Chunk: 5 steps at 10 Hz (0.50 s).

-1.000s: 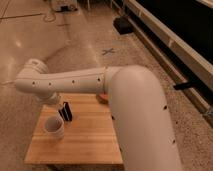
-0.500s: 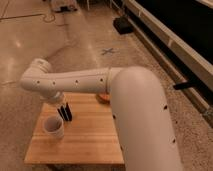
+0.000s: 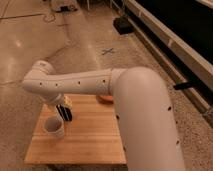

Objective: Place the eraser in the ceramic cup

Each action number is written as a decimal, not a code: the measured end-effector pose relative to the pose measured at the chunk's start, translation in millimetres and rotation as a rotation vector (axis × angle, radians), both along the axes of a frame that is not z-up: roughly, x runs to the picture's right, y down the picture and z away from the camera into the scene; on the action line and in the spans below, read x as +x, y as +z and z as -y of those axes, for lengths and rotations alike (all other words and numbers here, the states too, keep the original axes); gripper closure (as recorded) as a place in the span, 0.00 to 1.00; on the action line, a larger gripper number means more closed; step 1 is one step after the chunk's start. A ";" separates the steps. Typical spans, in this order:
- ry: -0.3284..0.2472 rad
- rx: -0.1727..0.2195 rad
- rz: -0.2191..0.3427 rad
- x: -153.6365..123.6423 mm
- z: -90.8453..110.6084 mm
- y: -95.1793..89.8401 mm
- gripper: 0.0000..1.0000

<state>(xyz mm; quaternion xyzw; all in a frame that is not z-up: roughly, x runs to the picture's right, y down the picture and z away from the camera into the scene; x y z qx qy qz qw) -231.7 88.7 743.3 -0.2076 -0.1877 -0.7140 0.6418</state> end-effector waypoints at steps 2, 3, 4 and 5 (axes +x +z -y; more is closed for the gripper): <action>-0.006 -0.005 0.006 -2.3 2.1 5.5 0.20; -0.007 -0.010 0.009 -3.4 2.4 8.6 0.20; -0.004 -0.015 0.017 -5.9 3.2 13.8 0.20; 0.002 -0.020 0.022 -7.1 4.3 18.4 0.20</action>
